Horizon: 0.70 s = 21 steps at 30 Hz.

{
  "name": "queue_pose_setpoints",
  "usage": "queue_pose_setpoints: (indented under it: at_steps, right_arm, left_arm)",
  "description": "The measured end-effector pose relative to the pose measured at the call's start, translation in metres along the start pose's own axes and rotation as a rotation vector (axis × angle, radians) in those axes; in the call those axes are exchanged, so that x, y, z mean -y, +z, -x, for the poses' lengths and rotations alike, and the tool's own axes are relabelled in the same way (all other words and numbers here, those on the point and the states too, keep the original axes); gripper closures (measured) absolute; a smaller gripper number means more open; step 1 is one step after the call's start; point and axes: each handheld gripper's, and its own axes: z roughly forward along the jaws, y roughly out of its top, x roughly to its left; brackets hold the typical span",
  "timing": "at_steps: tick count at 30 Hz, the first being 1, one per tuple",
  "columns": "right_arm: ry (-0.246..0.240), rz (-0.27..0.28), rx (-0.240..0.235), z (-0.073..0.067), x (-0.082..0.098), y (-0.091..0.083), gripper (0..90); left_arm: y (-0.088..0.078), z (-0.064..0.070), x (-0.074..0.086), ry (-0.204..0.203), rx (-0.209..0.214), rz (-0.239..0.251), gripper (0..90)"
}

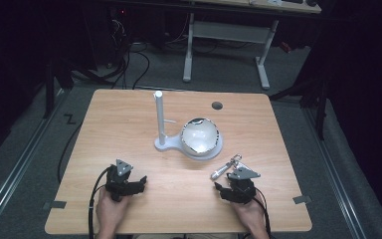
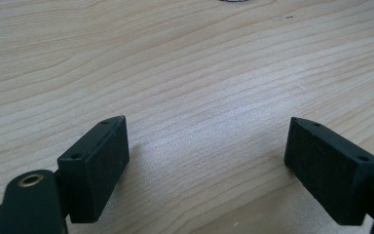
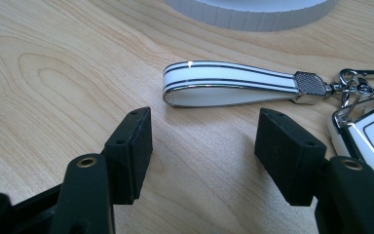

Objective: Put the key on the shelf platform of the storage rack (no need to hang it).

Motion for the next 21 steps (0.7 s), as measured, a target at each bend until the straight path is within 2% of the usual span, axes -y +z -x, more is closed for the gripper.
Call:
queue_pose_setpoints:
  at_steps: [21]
  right_arm:
    - [0.061,0.022,0.005,0.010,0.008,-0.014,41.4]
  left_arm:
    - [0.000,0.000,0.000,0.001,0.000,0.000,16.6]
